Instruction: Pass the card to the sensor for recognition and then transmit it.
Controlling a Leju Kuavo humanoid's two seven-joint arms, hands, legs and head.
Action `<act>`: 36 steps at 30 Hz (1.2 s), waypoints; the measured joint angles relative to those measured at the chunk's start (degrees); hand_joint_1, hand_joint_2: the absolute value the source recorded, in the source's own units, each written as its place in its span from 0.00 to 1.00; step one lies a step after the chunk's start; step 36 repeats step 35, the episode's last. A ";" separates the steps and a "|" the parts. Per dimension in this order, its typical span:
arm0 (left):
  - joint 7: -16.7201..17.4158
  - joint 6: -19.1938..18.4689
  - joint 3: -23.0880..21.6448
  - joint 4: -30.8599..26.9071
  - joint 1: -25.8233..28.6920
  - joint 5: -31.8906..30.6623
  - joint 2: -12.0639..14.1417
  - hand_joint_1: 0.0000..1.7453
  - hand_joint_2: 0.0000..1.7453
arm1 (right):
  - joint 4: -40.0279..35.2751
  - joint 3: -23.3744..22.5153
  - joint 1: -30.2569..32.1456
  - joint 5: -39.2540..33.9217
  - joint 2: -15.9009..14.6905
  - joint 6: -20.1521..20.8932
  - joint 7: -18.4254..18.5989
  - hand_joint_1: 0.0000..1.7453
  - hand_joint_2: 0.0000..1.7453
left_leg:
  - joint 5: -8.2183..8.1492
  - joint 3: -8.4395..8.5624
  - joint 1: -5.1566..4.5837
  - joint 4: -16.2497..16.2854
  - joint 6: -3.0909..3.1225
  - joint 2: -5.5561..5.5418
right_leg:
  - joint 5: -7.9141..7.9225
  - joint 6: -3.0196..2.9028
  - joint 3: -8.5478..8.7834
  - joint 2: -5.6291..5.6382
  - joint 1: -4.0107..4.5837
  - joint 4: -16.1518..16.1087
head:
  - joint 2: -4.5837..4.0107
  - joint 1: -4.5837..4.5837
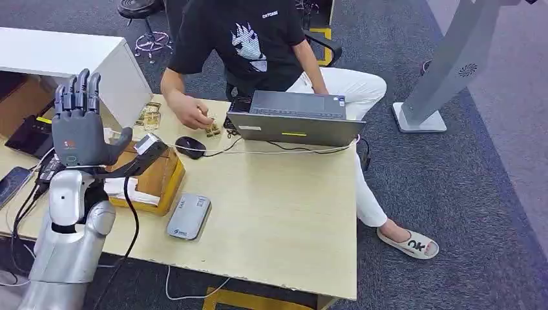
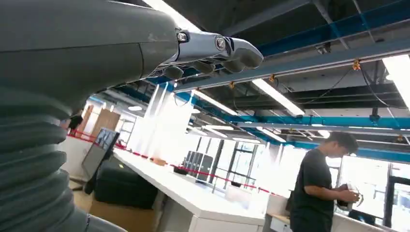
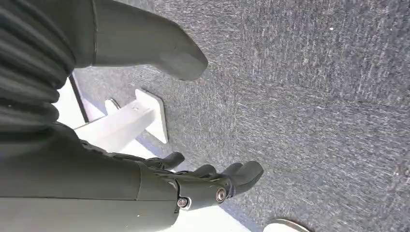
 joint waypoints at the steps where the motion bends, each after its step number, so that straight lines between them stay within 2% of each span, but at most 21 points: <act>1: -0.83 0.44 0.15 -0.96 1.33 1.07 0.15 0.00 1.00 | 0.00 -0.02 0.09 -0.11 0.00 0.00 0.09 0.00 1.00 | -0.01 -0.01 0.00 -0.01 0.00 0.00 | 0.00 0.00 0.00 0.00 0.00 0.00 | 0.00 0.02; 5: -6.19 4.01 1.61 -7.44 10.75 6.52 0.48 0.00 1.00 | 0.00 -0.52 0.40 -1.35 0.02 -0.04 0.11 0.00 1.00 | -0.12 -0.02 0.00 -0.03 -0.04 0.05 | -0.08 -0.02 -0.03 0.05 0.00 0.00 | -0.02 0.04; 8: -11.59 9.49 3.04 -14.23 21.65 10.34 -0.35 0.00 1.00 | 0.00 -1.38 0.81 -2.23 0.11 -0.11 0.11 0.00 1.00 | -0.26 0.00 -0.02 -0.03 0.01 0.19 | -0.19 0.05 -0.06 0.21 -0.01 -0.01 | 0.00 0.02; 10: -16.57 14.11 4.39 -18.89 29.27 14.99 -2.31 0.00 1.00 | -0.02 -2.20 0.99 -3.21 0.33 -0.48 -0.32 0.00 1.00 | -0.36 -0.01 -0.05 -0.04 0.05 0.18 | -0.25 0.10 -0.03 0.21 -0.03 -0.02 | 0.00 0.00; 11: -19.62 15.37 5.27 -20.88 32.91 17.80 -3.88 0.00 1.00 | -0.02 -2.65 1.10 -3.63 0.50 -0.68 -0.68 0.00 1.00 | -0.42 -0.01 -0.05 -0.04 0.05 0.20 | -0.26 0.11 -0.04 0.24 -0.04 -0.03 | 0.00 0.00; 13: -29.06 15.96 9.36 -24.84 38.89 25.04 -9.49 0.00 1.00 | -0.02 -3.67 1.34 -4.39 0.81 -1.27 -1.57 0.00 1.00 | -0.48 -0.03 -0.07 -0.03 0.14 0.17 | -0.36 0.26 -0.02 0.18 -0.08 -0.06 | 0.00 0.02; 15: -37.18 12.76 15.88 -27.03 42.32 33.58 -16.17 0.00 1.00 | -0.04 -4.61 1.41 -4.61 1.24 -1.70 -1.81 0.00 1.00 | -0.51 -0.02 -0.09 -0.03 0.19 0.08 | -0.39 0.31 0.01 0.06 -0.11 -0.08 | 0.00 0.04; 16: -38.94 11.06 19.78 -27.30 43.19 37.62 -19.39 0.00 1.00 | -0.07 -5.05 1.40 -4.70 1.44 -1.90 -1.84 0.00 1.00 | -0.51 -0.01 -0.09 -0.03 0.19 0.05 | -0.40 0.31 0.03 0.02 -0.11 -0.08 | 0.00 0.04; 17: -39.60 10.73 22.81 -27.30 43.85 40.05 -21.06 0.00 1.00 | -0.07 -5.36 1.39 -4.70 1.68 -1.99 -1.84 0.00 1.00 | -0.51 0.00 -0.09 -0.03 0.18 0.05 | -0.40 0.31 0.04 0.02 -0.12 -0.08 | 0.00 0.02; 20: -38.03 11.26 29.99 -26.90 45.21 43.34 -25.82 0.00 1.00 | -0.11 -6.25 1.47 -4.53 2.14 -2.30 -1.84 0.00 1.00 | -0.50 0.04 -0.08 -0.03 0.18 0.01 | -0.39 0.30 0.09 -0.02 -0.14 -0.07 | 0.00 0.00; 23: -35.69 14.68 34.46 -24.33 45.54 44.25 -29.00 0.00 1.00 | -0.11 -6.84 1.40 -4.13 2.51 -2.34 -1.84 0.00 1.00 | -0.46 0.09 -0.07 -0.03 0.13 0.00 | -0.38 0.28 0.14 -0.02 -0.13 -0.07 | 0.00 0.02; 25: -33.34 15.27 36.67 -22.13 45.41 45.24 -30.26 0.00 1.00 | -0.11 -7.15 1.39 -3.61 2.67 -2.32 -1.84 0.00 1.00 | -0.46 0.13 -0.07 -0.03 0.13 -0.02 | -0.38 0.28 0.18 -0.03 -0.13 -0.07 | 0.00 0.02; 28: -28.80 15.91 41.95 -14.85 42.55 46.98 -31.36 0.00 1.00 | -0.11 -7.21 1.35 -2.78 2.93 -2.49 -2.36 0.00 1.00 | -0.45 0.13 -0.07 -0.03 0.13 -0.03 | -0.38 0.28 0.22 -0.04 -0.13 -0.06 | 0.00 0.02; 31: -31.41 14.71 48.49 -6.83 39.11 48.76 -32.17 0.00 1.00 | -0.11 -7.37 1.25 -2.38 3.02 -2.60 -2.53 0.00 1.00 | -0.43 0.15 -0.06 -0.03 0.15 -0.02 | -0.38 0.28 0.21 -0.03 -0.13 -0.06 | 0.00 -0.05; 32: -31.34 14.55 49.86 -5.23 38.43 48.85 -32.41 0.00 1.00 | -0.11 -7.41 1.25 -2.27 3.04 -2.62 -2.67 0.00 1.00 | -0.43 0.15 -0.07 -0.03 0.15 -0.02 | -0.38 0.28 0.22 -0.03 -0.12 -0.06 | 0.00 -0.05; 33: -29.91 14.47 51.28 -3.53 37.60 48.63 -32.55 0.00 1.00 | -0.11 -7.43 1.25 -1.92 3.06 -2.64 -2.78 0.00 1.00 | -0.43 0.15 -0.08 -0.03 0.15 -0.03 | -0.37 0.29 0.22 -0.03 -0.13 -0.06 | 0.00 0.00; 35: -24.84 14.16 54.50 1.00 35.06 45.76 -32.65 0.00 1.00 | -0.09 -7.43 1.23 -1.21 3.06 -2.62 -2.99 0.00 1.00 | -0.43 0.14 -0.13 -0.03 0.15 -0.11 | -0.37 0.29 0.24 -0.10 -0.15 -0.06 | 0.00 -0.07; 36: -24.84 14.16 54.50 1.00 35.06 45.76 -32.65 0.00 1.00 | -0.09 -7.43 1.23 -1.21 3.06 -2.62 -2.99 0.00 1.00 | -0.43 0.14 -0.13 -0.03 0.15 -0.11 | -0.37 0.29 0.24 -0.10 -0.15 -0.06 | 0.00 -0.07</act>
